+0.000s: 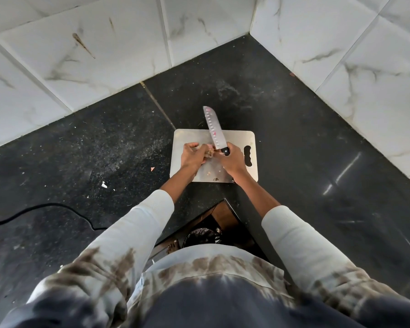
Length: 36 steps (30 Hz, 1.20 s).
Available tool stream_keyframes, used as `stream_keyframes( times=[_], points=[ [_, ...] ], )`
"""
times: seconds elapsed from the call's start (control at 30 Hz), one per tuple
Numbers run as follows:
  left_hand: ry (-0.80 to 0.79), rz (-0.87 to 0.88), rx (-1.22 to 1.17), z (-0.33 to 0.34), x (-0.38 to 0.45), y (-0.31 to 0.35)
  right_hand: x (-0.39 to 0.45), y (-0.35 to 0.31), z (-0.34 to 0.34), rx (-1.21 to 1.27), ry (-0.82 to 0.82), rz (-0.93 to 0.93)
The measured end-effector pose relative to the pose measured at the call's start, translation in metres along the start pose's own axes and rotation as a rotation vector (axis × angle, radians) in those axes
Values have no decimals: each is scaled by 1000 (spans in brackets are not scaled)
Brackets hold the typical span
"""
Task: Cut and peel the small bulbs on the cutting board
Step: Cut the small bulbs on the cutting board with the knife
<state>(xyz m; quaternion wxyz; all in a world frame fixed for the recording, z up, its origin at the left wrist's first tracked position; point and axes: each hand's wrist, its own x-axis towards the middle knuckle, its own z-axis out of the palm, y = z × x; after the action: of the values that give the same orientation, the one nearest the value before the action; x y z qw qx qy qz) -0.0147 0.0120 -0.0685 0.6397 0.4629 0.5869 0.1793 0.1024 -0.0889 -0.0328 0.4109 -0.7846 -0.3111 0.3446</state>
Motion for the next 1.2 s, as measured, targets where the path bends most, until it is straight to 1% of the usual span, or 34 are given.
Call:
stream_keyframes(
  times=[0.1,0.23,0.3,0.47,0.57,0.73,0.9,1.07,1.2],
  points=[
    [-26,74,162,-1,-34,17,1,1,5,-27,-12,-29],
    [-93,255,501,-8,-46,22,4,-2,6,-42,-32,-17],
    [-117,304,620,-12,-48,26,5,0,7,-40,-43,-1],
    [-215,387,753,-18,-48,27,6,5,8,-27,-25,37],
    [-180,481,852,-22,-44,22,4,4,5,-23,-26,42],
    [-112,575,886,-21,-41,17,-1,9,-1,-1,-29,68],
    [-63,592,844,-18,-45,14,-17,18,-9,-17,59,56],
    [-48,584,802,-18,-45,11,-41,38,-2,-107,86,-51],
    [-50,611,773,-17,-46,14,-55,39,8,-126,55,-126]
  ],
)
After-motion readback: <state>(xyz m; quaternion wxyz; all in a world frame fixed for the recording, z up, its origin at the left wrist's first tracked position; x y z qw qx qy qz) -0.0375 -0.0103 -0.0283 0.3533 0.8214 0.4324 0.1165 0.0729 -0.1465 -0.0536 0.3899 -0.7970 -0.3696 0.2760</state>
